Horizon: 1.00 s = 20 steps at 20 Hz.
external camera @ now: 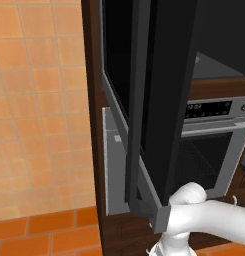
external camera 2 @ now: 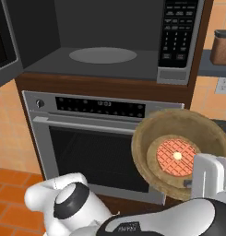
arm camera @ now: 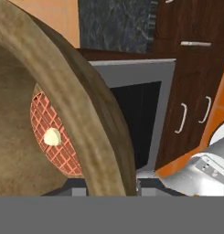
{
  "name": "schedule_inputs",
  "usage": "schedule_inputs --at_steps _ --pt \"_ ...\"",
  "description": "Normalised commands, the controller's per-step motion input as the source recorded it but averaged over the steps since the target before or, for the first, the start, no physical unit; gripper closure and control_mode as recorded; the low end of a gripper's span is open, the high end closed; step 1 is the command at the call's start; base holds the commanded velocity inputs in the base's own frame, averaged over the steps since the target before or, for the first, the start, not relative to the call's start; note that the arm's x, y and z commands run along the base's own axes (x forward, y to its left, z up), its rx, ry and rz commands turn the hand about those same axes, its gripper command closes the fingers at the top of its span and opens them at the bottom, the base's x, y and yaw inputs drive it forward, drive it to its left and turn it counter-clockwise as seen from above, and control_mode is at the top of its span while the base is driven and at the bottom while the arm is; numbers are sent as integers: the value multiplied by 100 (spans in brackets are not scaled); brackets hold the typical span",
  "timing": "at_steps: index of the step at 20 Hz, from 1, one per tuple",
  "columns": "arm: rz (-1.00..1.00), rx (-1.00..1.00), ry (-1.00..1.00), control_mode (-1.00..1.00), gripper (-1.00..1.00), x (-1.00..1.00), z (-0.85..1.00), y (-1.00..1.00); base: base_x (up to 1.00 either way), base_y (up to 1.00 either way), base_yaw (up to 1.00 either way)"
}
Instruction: Open the microwave, place the bowl with waffle inside the microwave, then close the microwave door and turn it on.
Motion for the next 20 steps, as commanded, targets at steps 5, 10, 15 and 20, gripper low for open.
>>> schedule_inputs --at_steps 5,10,15,20 --pt "5 -1 0 -100 100 9 47 93 0 0 0" --pt "1 0 0 -100 100 46 39 97 0 0 0" --pt "0 0 0 -100 100 46 33 95 0 0 0" --pt "0 -2 0 -100 100 60 17 100 0 0 0"
